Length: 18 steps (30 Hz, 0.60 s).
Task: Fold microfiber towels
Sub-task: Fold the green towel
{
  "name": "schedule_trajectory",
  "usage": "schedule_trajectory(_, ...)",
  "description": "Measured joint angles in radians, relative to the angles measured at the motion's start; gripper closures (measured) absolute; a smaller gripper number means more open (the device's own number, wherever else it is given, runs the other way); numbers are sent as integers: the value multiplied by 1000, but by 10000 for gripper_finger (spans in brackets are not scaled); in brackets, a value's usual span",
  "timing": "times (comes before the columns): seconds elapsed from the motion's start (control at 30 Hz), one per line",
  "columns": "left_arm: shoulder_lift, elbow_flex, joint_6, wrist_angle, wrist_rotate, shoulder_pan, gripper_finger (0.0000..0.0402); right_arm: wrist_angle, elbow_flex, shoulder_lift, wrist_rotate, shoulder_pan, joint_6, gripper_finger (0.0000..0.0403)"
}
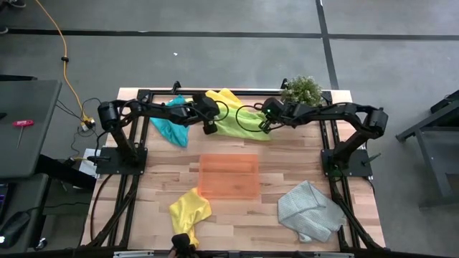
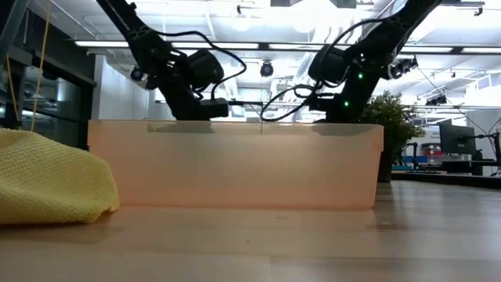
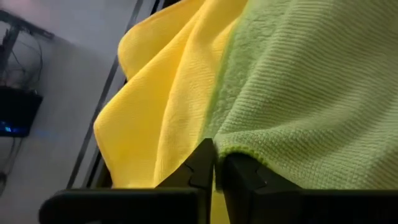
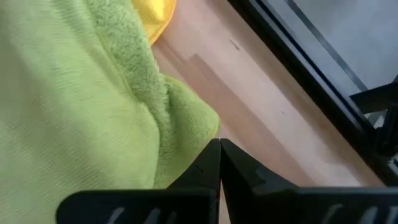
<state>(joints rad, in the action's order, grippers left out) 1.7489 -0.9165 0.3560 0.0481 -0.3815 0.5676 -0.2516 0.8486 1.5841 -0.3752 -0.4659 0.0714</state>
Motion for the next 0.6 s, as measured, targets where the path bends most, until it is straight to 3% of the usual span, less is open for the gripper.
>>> schedule_trajectory(0.17, 0, 0, 23, 0, 0, 1, 350, 32, 0, -1, 0, 0, -36, 372)
schedule_trajectory(0.37, -50, 0, 65, 18, -54, -7, 285, 46, 20, -28, 12, 0, -112, 287)
schedule_trajectory(0.5, -155, -1, 101, 51, -82, -7, 244, 43, 27, -62, 132, -1, -142, 242)
schedule_trajectory(0.6, -249, -1, 69, 92, -30, -5, 223, 3, 27, -75, 227, -5, -119, 222)
